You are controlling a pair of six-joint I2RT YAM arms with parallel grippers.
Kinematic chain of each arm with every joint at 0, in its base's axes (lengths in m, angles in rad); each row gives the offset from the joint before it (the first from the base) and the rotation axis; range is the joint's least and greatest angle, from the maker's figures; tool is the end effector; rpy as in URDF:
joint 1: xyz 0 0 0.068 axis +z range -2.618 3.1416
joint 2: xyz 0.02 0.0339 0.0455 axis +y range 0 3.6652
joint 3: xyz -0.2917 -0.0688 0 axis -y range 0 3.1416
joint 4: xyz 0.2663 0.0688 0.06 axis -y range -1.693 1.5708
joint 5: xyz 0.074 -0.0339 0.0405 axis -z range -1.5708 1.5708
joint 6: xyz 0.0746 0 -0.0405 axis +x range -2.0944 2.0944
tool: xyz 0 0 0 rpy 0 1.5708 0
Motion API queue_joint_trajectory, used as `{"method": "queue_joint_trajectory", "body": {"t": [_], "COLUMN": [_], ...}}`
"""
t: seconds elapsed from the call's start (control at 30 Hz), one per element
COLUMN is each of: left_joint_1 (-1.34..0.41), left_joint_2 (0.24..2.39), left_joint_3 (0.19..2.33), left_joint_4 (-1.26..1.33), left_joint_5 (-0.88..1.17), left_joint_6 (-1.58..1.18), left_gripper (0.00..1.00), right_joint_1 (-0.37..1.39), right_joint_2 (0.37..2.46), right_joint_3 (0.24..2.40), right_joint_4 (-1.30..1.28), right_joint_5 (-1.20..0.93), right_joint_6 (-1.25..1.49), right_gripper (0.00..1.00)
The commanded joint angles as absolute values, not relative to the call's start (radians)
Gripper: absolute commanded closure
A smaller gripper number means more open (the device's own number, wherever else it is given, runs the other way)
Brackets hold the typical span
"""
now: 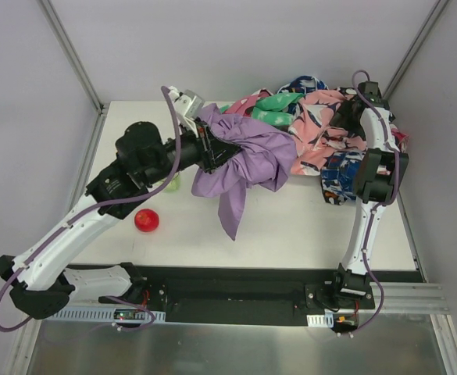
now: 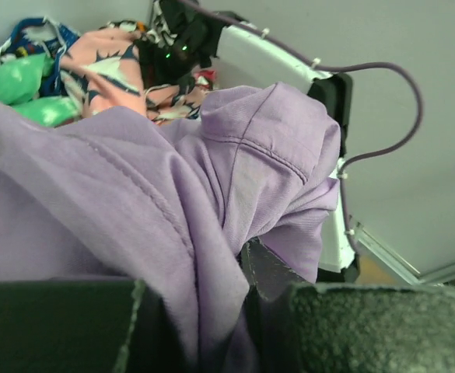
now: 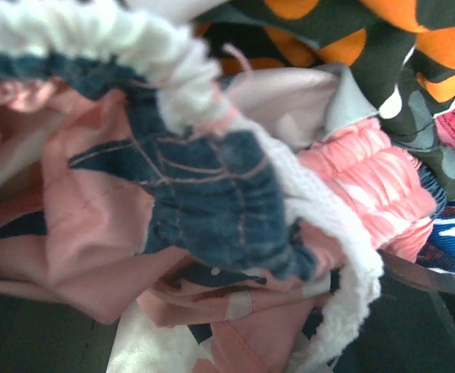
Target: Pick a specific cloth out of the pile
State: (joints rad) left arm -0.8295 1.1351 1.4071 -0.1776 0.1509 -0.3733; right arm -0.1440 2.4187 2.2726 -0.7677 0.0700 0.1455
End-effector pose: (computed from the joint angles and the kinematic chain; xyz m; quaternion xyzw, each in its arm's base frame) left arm 0.1838 -0.2173 0.5212 0.2061 0.6411 -0.4591 0.5795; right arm 0.5946 -0.0915 0.2095 0.1476 0.9344 -0.0329 0.3224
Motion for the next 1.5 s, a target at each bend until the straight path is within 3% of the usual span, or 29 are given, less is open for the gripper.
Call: {"method": "queue_joint_trajectory", "body": {"t": [0.0, 0.5, 0.53, 0.57, 0.63, 0.77, 1.0, 1.23, 1.47], "left_joint_1": [-0.822, -0.822, -0.821, -0.822, -0.822, -0.822, -0.821, -0.821, -0.821], "left_joint_2": [1.100, 1.115, 1.123, 1.132, 1.156, 1.140, 0.948, 0.779, 0.721], "left_joint_3": [1.441, 0.962, 0.942, 0.925, 0.922, 0.998, 1.101, 1.025, 0.992], "left_joint_4": [-0.146, -0.245, -0.253, -0.256, -0.274, -0.374, -0.655, -0.663, -0.676], "left_joint_5": [0.193, -0.026, -0.035, -0.025, -0.002, -0.053, -0.560, -0.531, -0.540], "left_joint_6": [-0.347, -0.549, -0.555, -0.552, -0.537, -0.508, -0.525, -0.541, -0.564], "left_gripper": [1.00, 1.00, 0.95, 0.73, 0.01, 0.01, 0.01, 0.01, 0.01], "right_joint_1": [-0.146, -0.014, -0.012, -0.012, -0.012, -0.012, -0.012, -0.012, -0.012], "right_joint_2": [2.335, 1.688, 1.654, 1.614, 1.531, 1.327, 0.968, 0.735, 0.695], "right_joint_3": [2.197, 1.860, 1.818, 1.777, 1.677, 1.424, 1.027, 0.828, 0.815], "right_joint_4": [-0.841, -0.766, -0.758, -0.747, -0.712, -0.603, -0.480, -0.468, -0.488], "right_joint_5": [0.114, -0.034, -0.041, -0.047, -0.038, -0.034, -0.006, 0.074, 0.106], "right_joint_6": [0.008, -0.026, -0.015, -0.008, -0.002, 0.043, 0.040, 0.052, 0.046], "right_gripper": [0.02, 0.04, 0.04, 0.04, 0.04, 0.04, 0.04, 0.04, 0.04]}}
